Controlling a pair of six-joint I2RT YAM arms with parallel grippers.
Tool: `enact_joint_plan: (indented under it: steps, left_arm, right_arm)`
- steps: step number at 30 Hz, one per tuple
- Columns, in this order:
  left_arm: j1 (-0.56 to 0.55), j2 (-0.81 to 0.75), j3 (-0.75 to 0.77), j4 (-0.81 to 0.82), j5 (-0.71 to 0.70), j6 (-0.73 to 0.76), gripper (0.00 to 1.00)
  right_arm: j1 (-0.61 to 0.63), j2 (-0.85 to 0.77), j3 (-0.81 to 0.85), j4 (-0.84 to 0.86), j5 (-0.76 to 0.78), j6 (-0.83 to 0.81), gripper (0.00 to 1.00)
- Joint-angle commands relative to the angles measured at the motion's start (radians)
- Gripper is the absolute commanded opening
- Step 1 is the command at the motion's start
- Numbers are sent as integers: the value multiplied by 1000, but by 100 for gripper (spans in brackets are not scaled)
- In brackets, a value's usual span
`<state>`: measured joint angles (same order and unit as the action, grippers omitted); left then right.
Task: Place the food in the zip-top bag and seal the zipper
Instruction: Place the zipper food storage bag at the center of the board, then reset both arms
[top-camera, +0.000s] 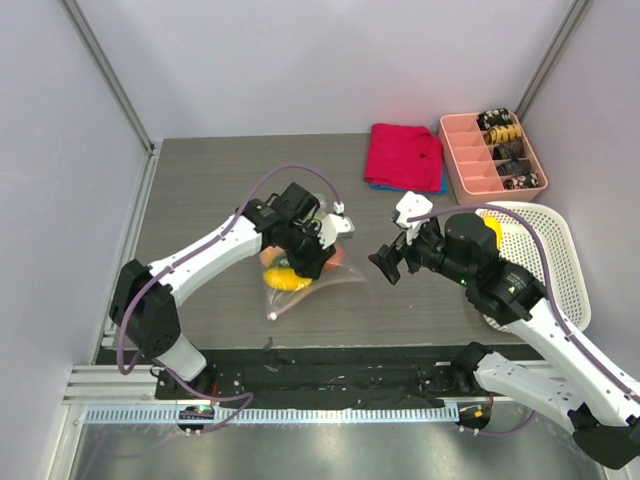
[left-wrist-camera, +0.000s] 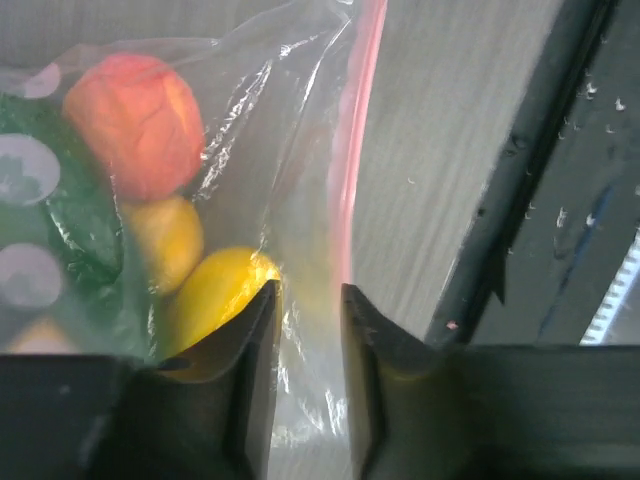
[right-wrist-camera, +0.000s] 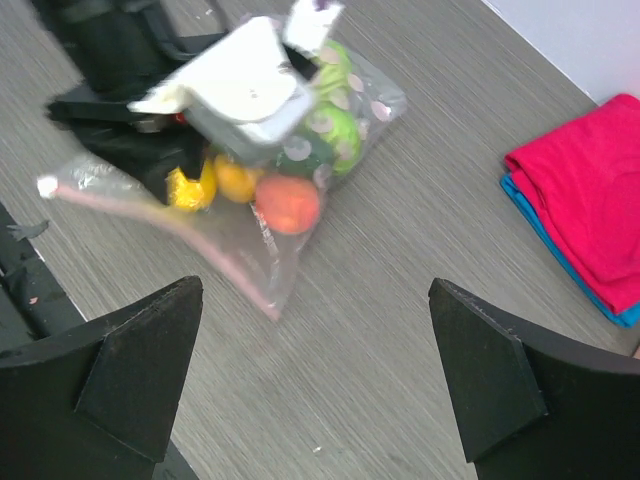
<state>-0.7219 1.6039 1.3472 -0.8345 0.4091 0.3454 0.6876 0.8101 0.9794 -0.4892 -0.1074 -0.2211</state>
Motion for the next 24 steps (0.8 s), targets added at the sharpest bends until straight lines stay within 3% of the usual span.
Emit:
enact_joint_plan:
  steps: [1, 3, 5, 6, 11, 15, 17, 20, 24]
  left_arm:
    - [-16, -111, -28, -85, 95, 21, 54]
    - [-10, -128, -2, -167, 93, 61, 75]
    - [12, -133, 67, -285, 109, 57, 83]
    - [60, -127, 96, -316, 149, 41, 100]
    - [298, -98, 376, -472, 263, -71, 100]
    - [638, -94, 466, -499, 436, -168, 100]
    - [799, -93, 466, -483, 470, -212, 100]
    - [929, -87, 434, -503, 452, -203, 100]
    - [946, -122, 285, -462, 281, -195, 100]
  right_arm:
    - [-20, -6, 10, 8, 38, 22, 100]
    - [-25, -3, 16, 5, 38, 32, 100]
    - [-30, 11, 24, 1, 37, 43, 100]
    - [-37, 15, 30, 1, 34, 54, 100]
    - [-88, 54, 50, -2, 35, 121, 100]
    - [-141, 95, 50, 6, 69, 204, 100]
    - [-183, 107, 50, 14, 75, 279, 100]
    - [-232, 120, 44, 27, 83, 388, 100]
    - [-307, 115, -13, 31, 81, 489, 100]
